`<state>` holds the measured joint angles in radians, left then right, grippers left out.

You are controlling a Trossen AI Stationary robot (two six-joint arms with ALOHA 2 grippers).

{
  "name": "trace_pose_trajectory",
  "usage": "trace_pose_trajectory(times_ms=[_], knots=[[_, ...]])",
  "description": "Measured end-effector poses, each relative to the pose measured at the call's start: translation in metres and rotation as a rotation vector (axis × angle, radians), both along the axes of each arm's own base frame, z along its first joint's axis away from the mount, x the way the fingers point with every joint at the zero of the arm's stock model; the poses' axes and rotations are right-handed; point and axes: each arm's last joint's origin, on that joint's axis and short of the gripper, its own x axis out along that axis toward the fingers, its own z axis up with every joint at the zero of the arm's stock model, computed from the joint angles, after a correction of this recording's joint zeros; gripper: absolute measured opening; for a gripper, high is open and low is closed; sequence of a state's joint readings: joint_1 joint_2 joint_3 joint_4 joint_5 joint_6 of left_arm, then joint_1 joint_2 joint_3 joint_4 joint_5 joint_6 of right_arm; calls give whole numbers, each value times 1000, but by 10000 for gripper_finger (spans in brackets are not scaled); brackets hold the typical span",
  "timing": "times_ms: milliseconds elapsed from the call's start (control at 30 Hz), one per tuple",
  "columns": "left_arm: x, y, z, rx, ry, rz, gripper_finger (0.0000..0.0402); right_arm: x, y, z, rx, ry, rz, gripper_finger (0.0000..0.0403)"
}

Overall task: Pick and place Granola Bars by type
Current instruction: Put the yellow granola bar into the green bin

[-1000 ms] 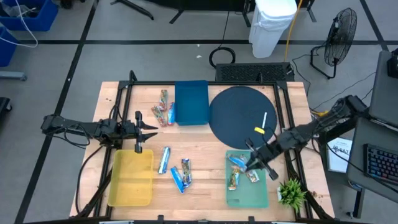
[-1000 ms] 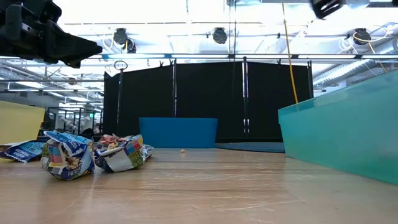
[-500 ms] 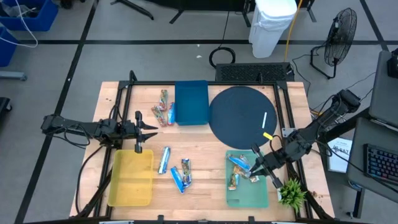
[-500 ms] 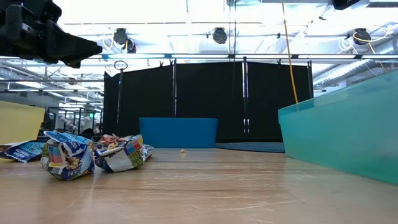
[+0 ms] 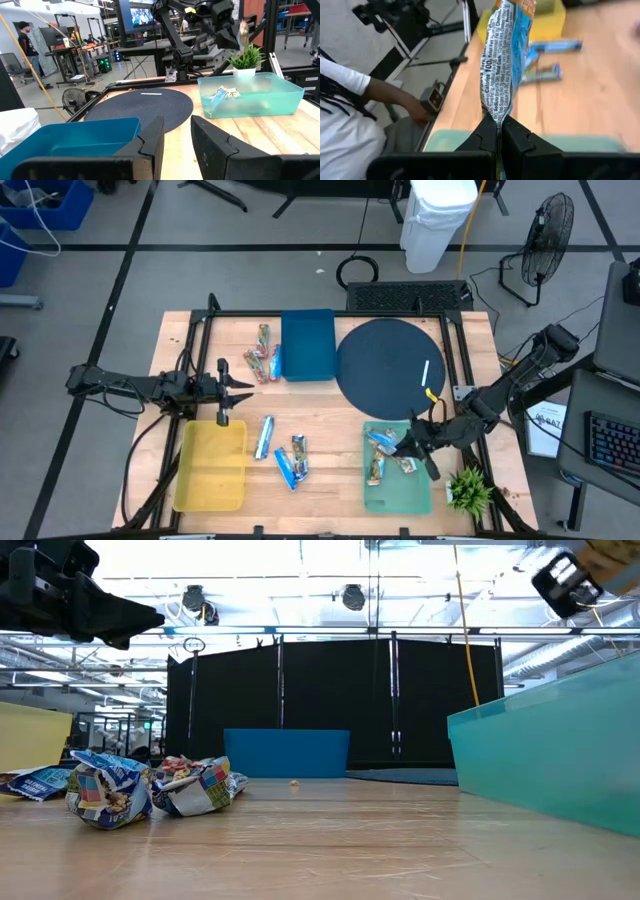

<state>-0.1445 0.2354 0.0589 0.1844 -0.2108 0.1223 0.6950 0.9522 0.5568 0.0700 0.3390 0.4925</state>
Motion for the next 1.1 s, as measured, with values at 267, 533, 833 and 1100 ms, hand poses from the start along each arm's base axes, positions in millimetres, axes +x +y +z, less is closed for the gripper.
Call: trace_pose_trajectory(times_ms=[267,533,833,1100], knots=[[0,0,0,0,0,0,102,-6,15,-29,111,275,-49,0],[0,0,0,0,0,0,102,-8,25,-58,123,463,-146,0],[0,0,0,0,0,0,102,5,42,-72,179,451,-115,0],[0,0,0,0,0,0,102,8,44,-73,195,434,-112,23]])
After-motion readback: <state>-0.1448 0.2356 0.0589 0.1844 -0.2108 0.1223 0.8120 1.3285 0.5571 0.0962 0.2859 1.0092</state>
